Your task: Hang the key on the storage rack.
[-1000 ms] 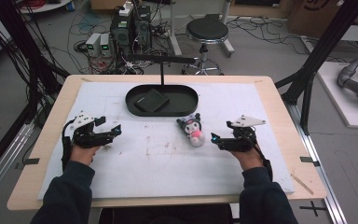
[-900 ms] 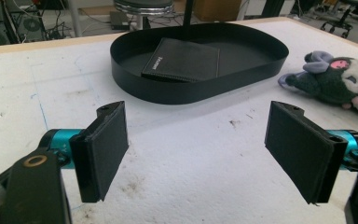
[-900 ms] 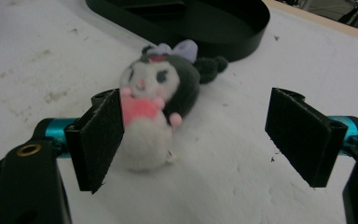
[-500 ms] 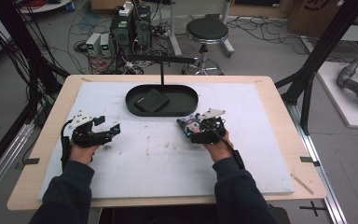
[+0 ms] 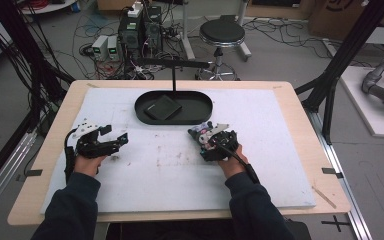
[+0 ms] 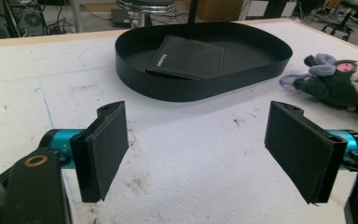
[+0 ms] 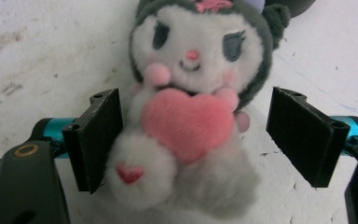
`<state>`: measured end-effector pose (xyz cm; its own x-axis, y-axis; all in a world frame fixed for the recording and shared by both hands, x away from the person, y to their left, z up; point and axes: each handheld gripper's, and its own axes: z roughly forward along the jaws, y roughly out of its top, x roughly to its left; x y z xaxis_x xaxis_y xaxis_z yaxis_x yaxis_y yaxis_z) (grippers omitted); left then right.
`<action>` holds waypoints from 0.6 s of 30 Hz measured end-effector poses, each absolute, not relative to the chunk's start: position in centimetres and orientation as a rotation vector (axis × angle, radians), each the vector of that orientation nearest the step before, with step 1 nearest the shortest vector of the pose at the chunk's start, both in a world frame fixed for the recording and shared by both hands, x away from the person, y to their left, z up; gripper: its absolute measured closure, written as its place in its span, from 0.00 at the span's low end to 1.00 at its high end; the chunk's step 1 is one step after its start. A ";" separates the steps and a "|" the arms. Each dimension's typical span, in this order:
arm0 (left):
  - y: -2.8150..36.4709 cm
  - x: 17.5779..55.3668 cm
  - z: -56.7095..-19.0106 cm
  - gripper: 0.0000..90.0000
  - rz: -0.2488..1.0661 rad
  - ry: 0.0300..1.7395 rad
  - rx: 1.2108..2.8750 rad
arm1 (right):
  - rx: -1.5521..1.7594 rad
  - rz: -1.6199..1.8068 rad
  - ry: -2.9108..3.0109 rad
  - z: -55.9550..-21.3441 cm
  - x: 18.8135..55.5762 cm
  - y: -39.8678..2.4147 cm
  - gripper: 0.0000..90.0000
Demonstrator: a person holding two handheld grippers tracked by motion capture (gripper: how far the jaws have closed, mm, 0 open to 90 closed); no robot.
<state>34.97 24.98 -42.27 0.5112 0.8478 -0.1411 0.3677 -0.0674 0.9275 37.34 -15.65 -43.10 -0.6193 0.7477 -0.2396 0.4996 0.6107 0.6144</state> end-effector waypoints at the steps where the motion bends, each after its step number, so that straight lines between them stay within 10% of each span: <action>1: 25.0 35.0 -42.3 0.24 0.548 1.049 1.660 | 0.987 0.693 2.355 -43.2 37.3 -15.7 0.23; 6: 25.0 34.9 -42.3 0.24 0.549 1.052 1.658 | 1.010 0.747 2.374 -43.0 37.4 -16.4 0.47; 18: 25.1 35.0 -42.3 0.24 0.551 1.054 1.654 | 0.993 0.962 2.283 -38.2 38.1 -18.5 0.49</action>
